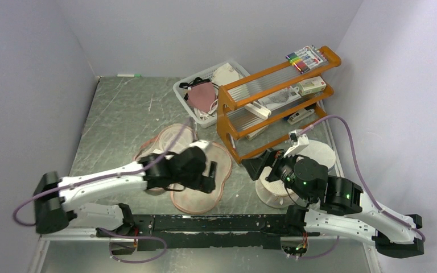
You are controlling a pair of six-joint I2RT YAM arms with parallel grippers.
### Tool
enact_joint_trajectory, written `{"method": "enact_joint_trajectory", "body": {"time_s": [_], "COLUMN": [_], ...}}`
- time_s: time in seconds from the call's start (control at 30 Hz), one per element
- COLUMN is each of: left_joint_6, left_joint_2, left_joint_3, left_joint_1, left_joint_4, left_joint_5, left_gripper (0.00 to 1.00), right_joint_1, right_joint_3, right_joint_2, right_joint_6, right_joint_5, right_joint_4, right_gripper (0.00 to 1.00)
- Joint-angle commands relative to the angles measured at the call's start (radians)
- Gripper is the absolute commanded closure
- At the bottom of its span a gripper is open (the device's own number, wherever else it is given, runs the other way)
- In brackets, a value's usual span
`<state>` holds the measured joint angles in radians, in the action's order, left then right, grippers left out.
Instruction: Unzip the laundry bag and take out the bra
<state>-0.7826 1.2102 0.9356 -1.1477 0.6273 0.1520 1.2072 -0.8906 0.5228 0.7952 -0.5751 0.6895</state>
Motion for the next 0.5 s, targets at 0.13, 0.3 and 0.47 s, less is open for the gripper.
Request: {"method": "enact_joint_trajectory", "body": {"time_s": [0.13,0.3,0.47], "left_joint_6": [0.009,0.035,0.071], "left_joint_2": [0.374,0.509,0.621], "left_joint_3": [0.241,0.282,0.311], "left_joint_1": [-0.189,-0.195,-0.187], "left_joint_4": [0.066,-0.001,-0.055], "left_joint_5": [0.323,0.312,0.28], "left_gripper": [0.24,0.39,0.44], "right_joint_1": [0.0,-0.001,-0.001], "right_joint_3": [-0.028,-0.034,-0.042], "right_joint_2": [-0.055,-0.077,-0.086], "right_joint_6": [-0.001,0.007,0.009], "right_joint_5": [-0.05,-0.056,-0.056], "right_joint_4": [0.044,0.069,0.09], "right_gripper": [0.0,0.0,0.0]}}
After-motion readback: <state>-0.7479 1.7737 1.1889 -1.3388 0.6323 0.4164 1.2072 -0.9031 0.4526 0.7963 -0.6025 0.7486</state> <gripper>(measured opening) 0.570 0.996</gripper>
